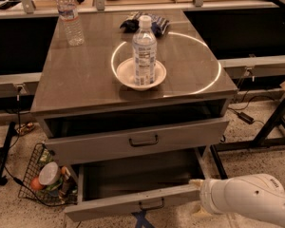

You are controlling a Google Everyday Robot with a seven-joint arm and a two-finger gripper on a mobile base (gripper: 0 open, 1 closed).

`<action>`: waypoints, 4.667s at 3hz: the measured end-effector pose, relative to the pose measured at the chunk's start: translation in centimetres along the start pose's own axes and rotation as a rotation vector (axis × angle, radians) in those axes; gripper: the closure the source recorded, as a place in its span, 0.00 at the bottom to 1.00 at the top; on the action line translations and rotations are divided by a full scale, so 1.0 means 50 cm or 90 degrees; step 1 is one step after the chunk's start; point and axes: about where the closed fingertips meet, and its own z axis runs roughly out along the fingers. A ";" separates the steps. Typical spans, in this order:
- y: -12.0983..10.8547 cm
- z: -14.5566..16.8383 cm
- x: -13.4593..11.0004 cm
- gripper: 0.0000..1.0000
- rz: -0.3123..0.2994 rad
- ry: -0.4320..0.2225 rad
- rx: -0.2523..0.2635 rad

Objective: Close middle drawer

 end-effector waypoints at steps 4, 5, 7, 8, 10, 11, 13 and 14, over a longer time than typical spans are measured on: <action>0.001 0.169 0.116 1.00 0.003 0.053 -0.086; -0.052 0.221 0.095 1.00 -0.033 0.027 -0.074; -0.154 0.270 0.010 1.00 -0.094 -0.017 -0.032; -0.184 0.284 -0.019 1.00 -0.112 -0.031 -0.015; -0.248 0.295 -0.075 1.00 -0.139 -0.055 0.040; -0.229 0.231 -0.024 1.00 -0.126 -0.003 0.037; -0.131 0.084 0.070 1.00 -0.077 0.125 -0.052; -0.151 -0.021 0.063 1.00 -0.065 0.158 -0.029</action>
Offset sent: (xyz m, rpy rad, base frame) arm 0.0056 -0.0199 -0.0716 -0.0881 0.1361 0.0035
